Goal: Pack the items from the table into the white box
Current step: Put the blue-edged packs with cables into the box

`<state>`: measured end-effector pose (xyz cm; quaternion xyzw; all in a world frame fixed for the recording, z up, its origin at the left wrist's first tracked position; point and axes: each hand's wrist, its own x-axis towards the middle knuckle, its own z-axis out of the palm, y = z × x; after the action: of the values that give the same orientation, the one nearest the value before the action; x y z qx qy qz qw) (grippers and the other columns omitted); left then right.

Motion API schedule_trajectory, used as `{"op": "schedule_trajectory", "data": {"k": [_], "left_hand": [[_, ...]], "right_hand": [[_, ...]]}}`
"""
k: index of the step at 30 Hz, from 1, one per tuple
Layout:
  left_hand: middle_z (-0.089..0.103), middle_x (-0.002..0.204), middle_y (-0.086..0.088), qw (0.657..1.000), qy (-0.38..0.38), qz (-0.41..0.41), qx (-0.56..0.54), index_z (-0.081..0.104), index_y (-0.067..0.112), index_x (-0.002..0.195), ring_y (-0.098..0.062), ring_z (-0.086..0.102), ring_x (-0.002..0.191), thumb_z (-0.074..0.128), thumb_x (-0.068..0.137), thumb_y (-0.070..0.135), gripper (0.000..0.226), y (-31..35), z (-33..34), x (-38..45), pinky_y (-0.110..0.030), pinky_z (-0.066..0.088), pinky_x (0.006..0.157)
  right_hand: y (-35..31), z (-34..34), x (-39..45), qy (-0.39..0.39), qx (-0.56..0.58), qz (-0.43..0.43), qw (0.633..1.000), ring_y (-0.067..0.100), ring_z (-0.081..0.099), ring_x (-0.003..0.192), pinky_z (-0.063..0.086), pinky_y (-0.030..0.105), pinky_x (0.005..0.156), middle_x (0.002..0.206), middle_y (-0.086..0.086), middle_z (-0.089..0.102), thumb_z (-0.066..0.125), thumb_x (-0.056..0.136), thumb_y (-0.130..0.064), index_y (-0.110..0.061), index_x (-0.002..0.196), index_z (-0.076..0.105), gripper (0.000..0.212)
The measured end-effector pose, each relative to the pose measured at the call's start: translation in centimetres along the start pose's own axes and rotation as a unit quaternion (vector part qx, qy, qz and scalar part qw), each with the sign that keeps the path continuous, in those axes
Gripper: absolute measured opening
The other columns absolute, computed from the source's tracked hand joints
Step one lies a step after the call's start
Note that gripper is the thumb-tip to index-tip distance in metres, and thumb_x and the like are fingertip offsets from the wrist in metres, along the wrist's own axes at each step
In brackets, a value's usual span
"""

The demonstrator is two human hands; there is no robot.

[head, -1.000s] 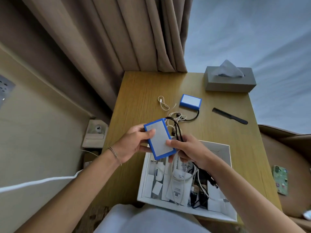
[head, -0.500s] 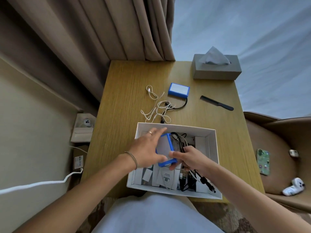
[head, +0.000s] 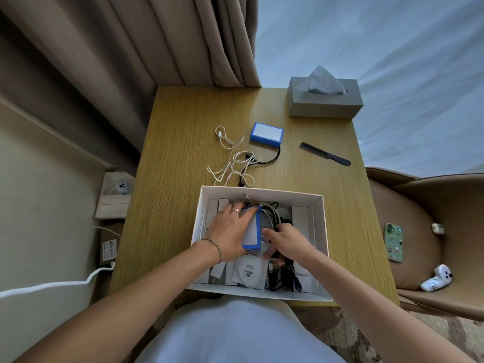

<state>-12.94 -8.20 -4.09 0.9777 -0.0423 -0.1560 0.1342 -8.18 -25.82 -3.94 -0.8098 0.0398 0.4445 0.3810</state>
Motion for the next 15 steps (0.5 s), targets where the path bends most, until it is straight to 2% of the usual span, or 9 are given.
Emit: {"op": "schedule_trajectory", "data": {"k": [2, 4, 5, 10, 13, 15], "left_hand": [[0.035, 0.143, -0.005, 1.000, 0.001, 0.002, 0.017, 0.019, 0.029, 0.151, -0.027, 0.037, 0.130, 0.081, 0.066, 0.046, 0.106, -0.2, 0.2, 0.0, -0.042, 0.044, 0.103], [0.035, 0.144, -0.006, 1.000, 0.000, 0.010, 0.027, 0.019, 0.029, 0.152, -0.028, 0.037, 0.132, 0.080, 0.068, 0.046, 0.105, -0.4, 0.3, 0.1, -0.042, 0.044, 0.103], [0.035, 0.144, -0.007, 0.999, -0.003, 0.015, 0.034, 0.019, 0.028, 0.152, -0.029, 0.037, 0.132, 0.079, 0.068, 0.046, 0.105, -0.5, 0.3, 0.1, -0.042, 0.044, 0.103], [0.033, 0.149, -0.005, 0.998, -0.010, 0.029, 0.047, 0.018, 0.029, 0.153, -0.027, 0.034, 0.136, 0.083, 0.063, 0.048, 0.112, -1.0, 0.3, 0.1, -0.042, 0.042, 0.104], [0.028, 0.155, -0.006, 0.998, -0.018, 0.040, 0.052, 0.015, 0.028, 0.154, -0.027, 0.028, 0.141, 0.084, 0.066, 0.050, 0.113, -1.4, 0.3, -0.1, -0.042, 0.040, 0.108], [0.025, 0.157, -0.007, 0.997, -0.020, 0.041, 0.058, 0.013, 0.027, 0.154, -0.027, 0.024, 0.144, 0.083, 0.069, 0.048, 0.112, -1.4, 0.4, -0.2, -0.042, 0.038, 0.110]], "right_hand": [[0.2, -0.4, -0.1, 0.077, -0.143, -0.048, 0.986, 0.033, 0.065, 0.064, 0.046, 0.037, 0.053, 0.065, 0.004, 0.069, 0.048, 0.099, -0.040, -0.008, 0.080, 0.061, 0.039], [0.8, -0.8, -0.2, 0.139, -0.277, -0.088, 0.947, 0.021, 0.055, 0.056, 0.032, 0.029, 0.047, 0.060, -0.002, 0.058, 0.046, 0.097, -0.041, -0.016, 0.067, 0.053, 0.040], [1.0, -1.0, -0.1, 0.153, -0.314, -0.100, 0.932, 0.017, 0.051, 0.054, 0.030, 0.027, 0.046, 0.060, -0.003, 0.055, 0.049, 0.096, -0.041, -0.017, 0.065, 0.051, 0.039], [1.3, -1.7, 0.6, 0.141, -0.421, -0.123, 0.888, 0.027, 0.056, 0.063, 0.041, 0.030, 0.054, 0.065, 0.001, 0.055, 0.062, 0.094, -0.045, -0.016, 0.072, 0.051, 0.038], [1.2, -1.9, 0.8, 0.151, -0.473, -0.135, 0.858, 0.028, 0.053, 0.060, 0.039, 0.030, 0.054, 0.058, -0.001, 0.045, 0.063, 0.093, -0.045, -0.017, 0.071, 0.048, 0.039], [0.9, -2.2, 0.8, 0.157, -0.509, -0.133, 0.836, 0.028, 0.050, 0.057, 0.036, 0.030, 0.052, 0.054, -0.002, 0.039, 0.063, 0.093, -0.037, -0.017, 0.068, 0.046, 0.036]]}}
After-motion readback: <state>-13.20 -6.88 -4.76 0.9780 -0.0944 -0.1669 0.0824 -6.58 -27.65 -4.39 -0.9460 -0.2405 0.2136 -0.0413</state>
